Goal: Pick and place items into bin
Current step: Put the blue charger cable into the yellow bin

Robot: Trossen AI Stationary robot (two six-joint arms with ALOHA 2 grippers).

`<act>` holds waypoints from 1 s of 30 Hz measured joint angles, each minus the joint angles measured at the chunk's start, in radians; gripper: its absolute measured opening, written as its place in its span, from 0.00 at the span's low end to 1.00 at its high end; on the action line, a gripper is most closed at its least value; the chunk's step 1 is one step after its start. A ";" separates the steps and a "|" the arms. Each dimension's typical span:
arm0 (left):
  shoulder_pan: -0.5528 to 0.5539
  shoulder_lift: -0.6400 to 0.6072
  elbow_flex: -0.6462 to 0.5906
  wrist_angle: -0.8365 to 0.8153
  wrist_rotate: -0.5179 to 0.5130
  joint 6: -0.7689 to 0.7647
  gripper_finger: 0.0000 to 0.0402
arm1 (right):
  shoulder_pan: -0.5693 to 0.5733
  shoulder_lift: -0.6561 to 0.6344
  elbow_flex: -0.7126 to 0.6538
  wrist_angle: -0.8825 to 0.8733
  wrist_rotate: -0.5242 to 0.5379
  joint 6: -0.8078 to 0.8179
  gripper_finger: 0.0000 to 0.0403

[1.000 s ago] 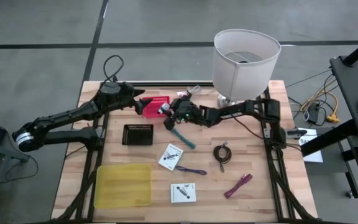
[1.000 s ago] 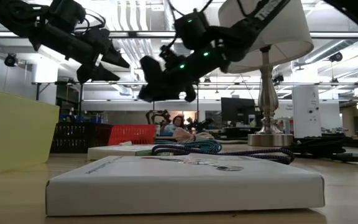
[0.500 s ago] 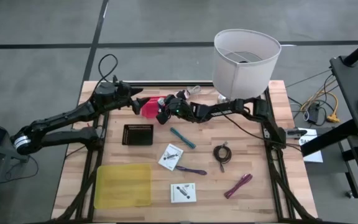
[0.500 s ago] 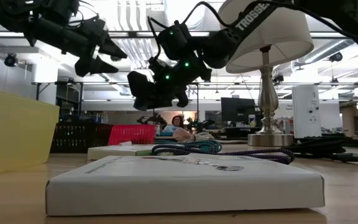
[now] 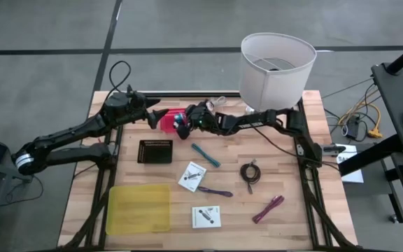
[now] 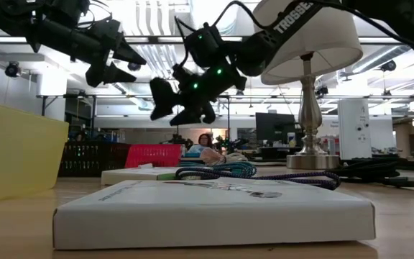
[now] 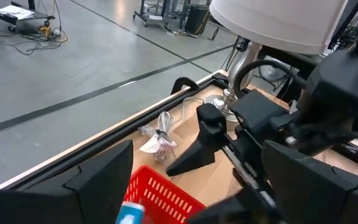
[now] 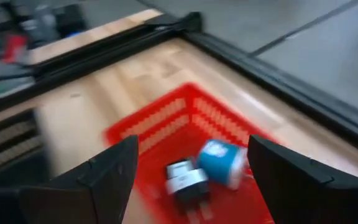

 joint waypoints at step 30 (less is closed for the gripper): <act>0.000 -0.005 0.000 -0.051 0.023 0.001 0.84 | 0.116 -0.149 -0.145 -0.756 -0.438 -0.041 0.59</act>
